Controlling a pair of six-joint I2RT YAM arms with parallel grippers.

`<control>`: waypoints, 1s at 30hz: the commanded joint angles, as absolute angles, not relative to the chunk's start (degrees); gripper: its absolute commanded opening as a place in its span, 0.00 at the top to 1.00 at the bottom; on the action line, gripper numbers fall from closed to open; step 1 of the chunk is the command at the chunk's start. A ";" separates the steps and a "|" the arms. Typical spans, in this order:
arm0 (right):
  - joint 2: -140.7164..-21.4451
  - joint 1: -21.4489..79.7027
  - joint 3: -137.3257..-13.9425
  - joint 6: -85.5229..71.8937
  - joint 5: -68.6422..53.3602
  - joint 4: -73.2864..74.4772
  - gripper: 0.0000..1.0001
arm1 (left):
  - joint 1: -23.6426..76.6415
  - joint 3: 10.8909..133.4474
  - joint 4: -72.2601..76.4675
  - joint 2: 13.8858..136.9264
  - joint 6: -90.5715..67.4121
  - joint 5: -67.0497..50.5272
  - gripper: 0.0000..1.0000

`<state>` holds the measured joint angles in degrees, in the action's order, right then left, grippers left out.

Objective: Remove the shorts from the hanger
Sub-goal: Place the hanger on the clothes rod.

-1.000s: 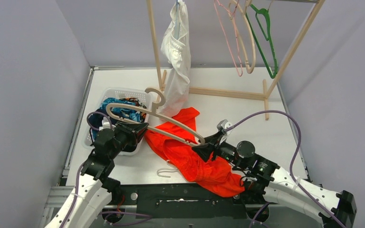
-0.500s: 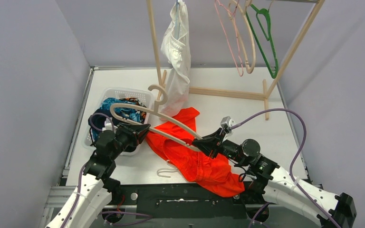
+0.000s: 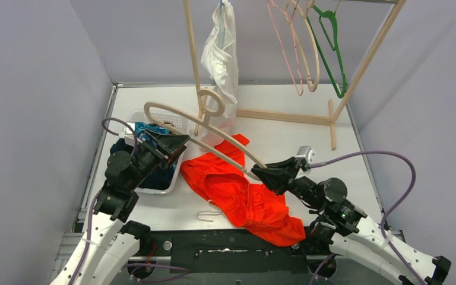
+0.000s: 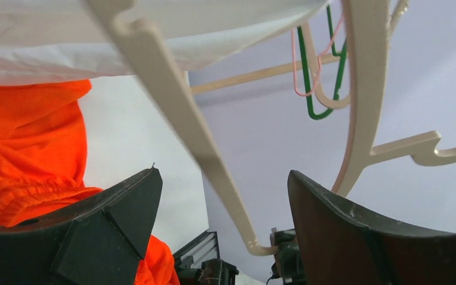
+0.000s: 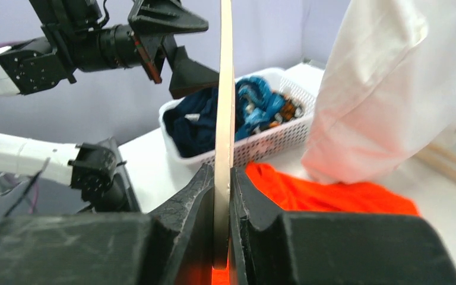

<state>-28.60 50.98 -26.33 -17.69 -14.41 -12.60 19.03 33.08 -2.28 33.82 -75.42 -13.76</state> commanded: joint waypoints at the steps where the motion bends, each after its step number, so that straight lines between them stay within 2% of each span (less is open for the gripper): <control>1: -24.46 51.06 -30.51 -9.34 -7.12 -14.83 1.00 | 19.15 37.35 3.08 36.99 -66.94 -20.87 0.22; 6: -20.67 51.01 -32.10 -2.61 -4.27 -14.46 1.00 | 19.47 39.70 2.22 37.78 -63.00 -21.32 0.22; 19: -9.82 50.95 -29.26 0.94 5.88 -15.66 1.00 | 19.60 38.97 0.60 38.05 -62.67 -19.83 0.21; 25: -5.86 50.78 -26.74 0.75 13.94 -16.04 1.00 | 19.61 38.85 0.24 39.24 -62.80 -19.53 0.20; 30: -7.75 50.73 -27.83 -1.26 22.90 -10.76 1.00 | 19.60 38.94 -0.22 39.89 -62.67 -19.69 0.20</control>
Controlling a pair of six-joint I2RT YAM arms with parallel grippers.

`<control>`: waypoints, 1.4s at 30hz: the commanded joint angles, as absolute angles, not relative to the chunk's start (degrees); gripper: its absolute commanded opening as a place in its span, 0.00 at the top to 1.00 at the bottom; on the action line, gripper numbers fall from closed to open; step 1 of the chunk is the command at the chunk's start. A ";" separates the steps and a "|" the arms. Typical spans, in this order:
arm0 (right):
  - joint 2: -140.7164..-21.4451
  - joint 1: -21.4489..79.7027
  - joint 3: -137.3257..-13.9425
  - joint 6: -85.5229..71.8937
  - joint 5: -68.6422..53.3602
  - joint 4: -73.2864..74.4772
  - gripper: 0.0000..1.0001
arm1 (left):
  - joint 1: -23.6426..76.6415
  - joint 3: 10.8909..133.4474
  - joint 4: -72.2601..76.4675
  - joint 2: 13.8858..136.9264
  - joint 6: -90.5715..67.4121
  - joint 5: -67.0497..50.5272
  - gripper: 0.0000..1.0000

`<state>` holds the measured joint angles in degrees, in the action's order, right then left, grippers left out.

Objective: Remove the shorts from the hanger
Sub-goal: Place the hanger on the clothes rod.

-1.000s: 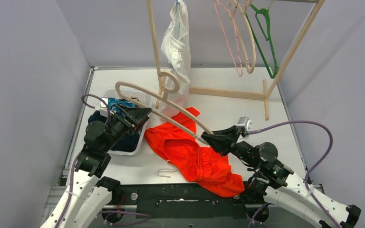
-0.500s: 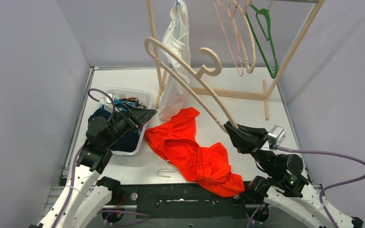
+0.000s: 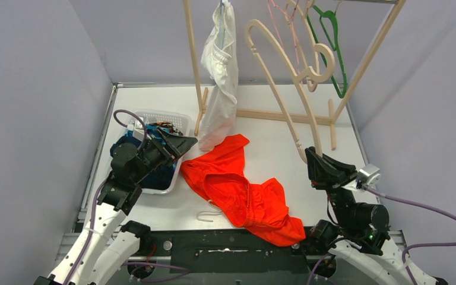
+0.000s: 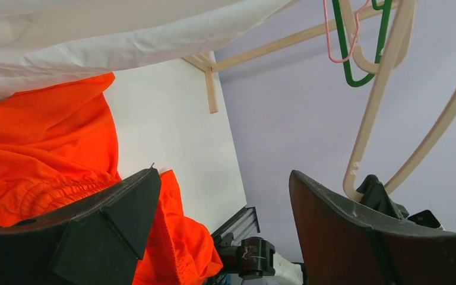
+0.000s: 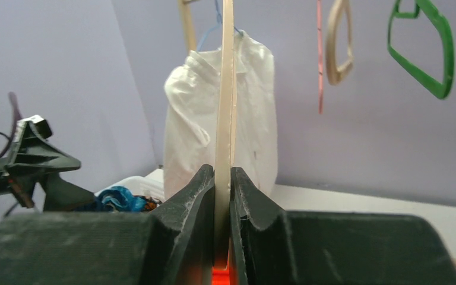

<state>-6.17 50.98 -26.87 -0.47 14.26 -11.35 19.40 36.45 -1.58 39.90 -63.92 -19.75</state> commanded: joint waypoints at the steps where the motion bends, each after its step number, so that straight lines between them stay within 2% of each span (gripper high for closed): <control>1: -8.83 50.71 -28.56 -1.72 24.03 -9.68 1.00 | 19.60 38.94 -0.61 40.02 -62.47 -19.69 0.20; 19: -43.91 50.86 -58.98 -13.84 37.37 16.93 1.00 | 19.69 39.81 -1.39 42.87 -63.19 -20.94 0.20; 29: -53.51 50.90 -69.28 -10.55 37.13 15.22 1.00 | 19.69 39.90 -2.55 43.02 -63.14 -21.46 0.20; 37: -55.38 51.15 -70.87 -1.92 35.80 5.22 1.00 | 19.69 39.49 -2.72 43.15 -63.19 -21.62 0.20; 42: -60.34 50.84 -77.81 -1.18 35.85 7.38 1.00 | 19.69 39.29 -3.16 44.01 -63.18 -21.86 0.20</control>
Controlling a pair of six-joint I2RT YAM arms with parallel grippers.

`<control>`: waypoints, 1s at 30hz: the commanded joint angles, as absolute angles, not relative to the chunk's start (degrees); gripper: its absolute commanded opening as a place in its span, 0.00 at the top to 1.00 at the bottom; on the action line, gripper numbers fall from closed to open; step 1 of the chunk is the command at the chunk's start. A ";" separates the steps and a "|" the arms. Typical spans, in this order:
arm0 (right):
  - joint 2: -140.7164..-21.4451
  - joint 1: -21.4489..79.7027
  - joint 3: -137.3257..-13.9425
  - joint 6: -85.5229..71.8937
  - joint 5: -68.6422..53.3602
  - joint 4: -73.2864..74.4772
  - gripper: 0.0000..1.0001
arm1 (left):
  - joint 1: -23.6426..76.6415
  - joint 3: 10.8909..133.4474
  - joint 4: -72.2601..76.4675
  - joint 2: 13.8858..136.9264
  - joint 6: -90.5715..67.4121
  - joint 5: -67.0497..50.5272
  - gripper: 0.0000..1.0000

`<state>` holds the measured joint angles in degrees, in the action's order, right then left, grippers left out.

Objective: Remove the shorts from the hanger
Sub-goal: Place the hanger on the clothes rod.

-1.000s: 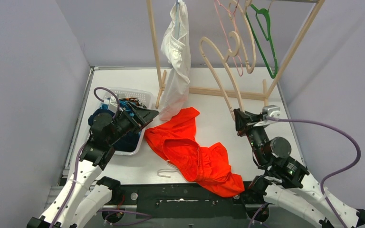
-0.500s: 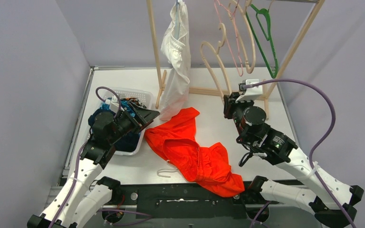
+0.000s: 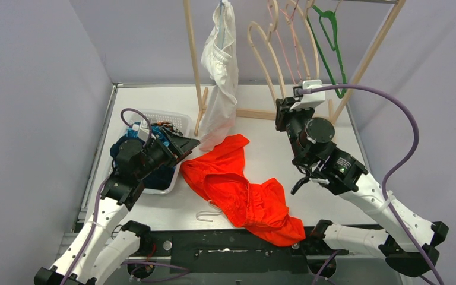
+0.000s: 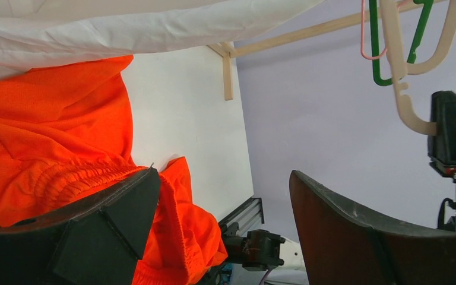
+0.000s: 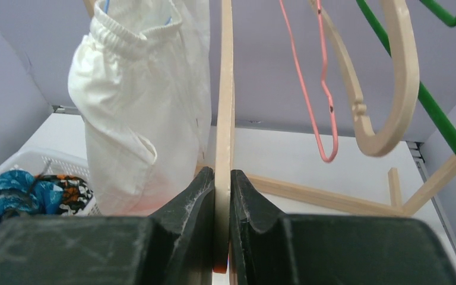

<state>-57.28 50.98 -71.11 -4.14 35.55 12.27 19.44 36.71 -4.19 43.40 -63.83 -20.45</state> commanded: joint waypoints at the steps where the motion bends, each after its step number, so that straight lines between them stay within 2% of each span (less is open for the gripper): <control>1: -61.42 50.72 -78.98 -1.15 35.78 8.02 1.00 | 19.69 39.22 -3.16 44.34 -63.12 -22.15 0.20; 20: -72.64 42.37 -95.48 -6.20 28.55 15.75 1.00 | 19.73 38.19 -3.33 44.65 -63.72 -22.83 0.20; 27: -76.13 35.78 -96.85 -13.88 21.77 22.52 0.96 | 19.69 38.32 -3.25 44.97 -63.58 -23.41 0.20; 30: -76.00 34.70 -95.66 -15.01 20.13 23.22 0.89 | 19.69 38.25 -3.25 45.29 -63.54 -23.76 0.20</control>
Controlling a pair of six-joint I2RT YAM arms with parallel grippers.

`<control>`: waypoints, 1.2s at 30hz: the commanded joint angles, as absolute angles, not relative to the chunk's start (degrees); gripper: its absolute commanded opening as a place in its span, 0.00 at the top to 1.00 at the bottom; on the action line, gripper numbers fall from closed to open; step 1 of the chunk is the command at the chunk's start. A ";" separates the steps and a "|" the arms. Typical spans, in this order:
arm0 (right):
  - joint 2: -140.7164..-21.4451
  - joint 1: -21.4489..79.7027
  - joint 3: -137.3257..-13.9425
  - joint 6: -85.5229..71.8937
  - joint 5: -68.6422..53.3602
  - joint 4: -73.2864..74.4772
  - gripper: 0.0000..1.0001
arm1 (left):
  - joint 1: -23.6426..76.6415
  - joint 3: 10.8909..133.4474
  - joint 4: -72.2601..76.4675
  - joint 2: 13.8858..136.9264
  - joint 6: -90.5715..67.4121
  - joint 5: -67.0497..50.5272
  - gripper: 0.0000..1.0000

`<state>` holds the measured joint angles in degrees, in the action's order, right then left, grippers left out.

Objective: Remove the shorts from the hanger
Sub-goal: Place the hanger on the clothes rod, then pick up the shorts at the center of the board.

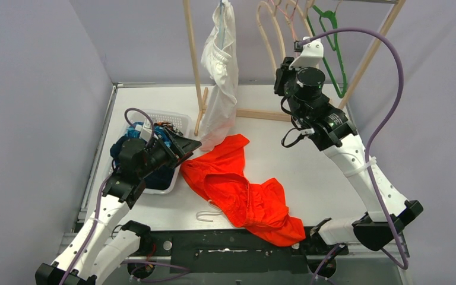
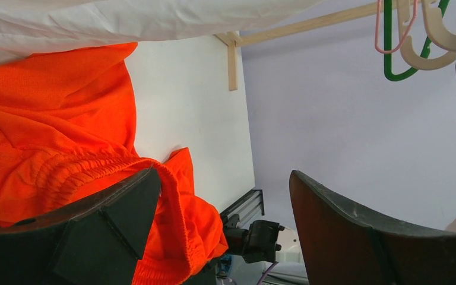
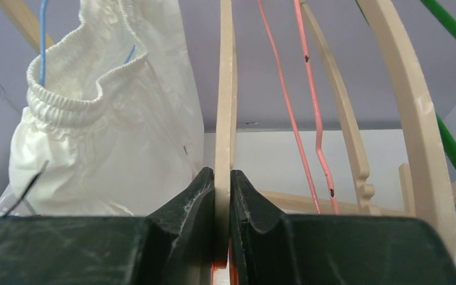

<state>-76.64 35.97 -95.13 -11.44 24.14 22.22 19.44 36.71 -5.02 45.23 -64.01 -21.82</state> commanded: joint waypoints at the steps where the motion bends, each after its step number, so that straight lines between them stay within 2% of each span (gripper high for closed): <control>1: -75.78 34.49 -95.38 -14.84 19.52 23.27 0.86 | 19.69 38.16 -3.11 45.39 -63.54 -23.93 0.20; 4: -74.79 34.37 -94.79 -14.63 18.60 23.57 0.72 | 19.69 38.06 -2.75 45.89 -63.48 -24.78 0.19; 6: -73.62 34.36 -94.16 -14.96 17.88 23.07 0.54 | 19.73 38.06 -2.68 46.47 -63.33 -25.36 0.19; 8: -71.99 34.37 -92.68 -15.32 15.67 21.98 0.41 | 19.77 38.25 -2.83 47.39 -63.00 -25.88 0.18; 10: -69.48 34.38 -90.79 -15.85 13.29 20.91 0.34 | 19.78 38.67 -3.55 48.35 -62.38 -26.34 0.17; 15: -61.03 34.30 -81.01 -18.40 11.97 17.85 0.24 | 20.70 41.26 -9.99 51.00 -57.75 -24.95 0.17; 21: -49.50 34.48 -65.64 -24.65 11.38 15.92 0.18 | 25.44 43.79 -18.52 53.54 -52.96 -19.45 0.17; 25: -44.12 34.57 -57.29 -27.78 7.15 14.53 0.19 | 32.27 43.81 -22.24 54.70 -52.93 -10.93 0.17; 33: -39.20 34.89 -42.84 -40.01 4.96 18.33 0.21 | 42.12 36.51 -19.55 53.70 -60.04 -5.97 0.17; 36: -38.71 35.06 -36.37 -46.65 3.63 17.76 0.27 | 45.33 31.71 -15.74 53.74 -63.37 -5.83 0.17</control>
<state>-39.88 34.59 -41.67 -36.34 5.58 18.61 42.11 35.86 -20.38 54.59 -58.59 -8.29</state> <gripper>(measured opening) 0.765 0.829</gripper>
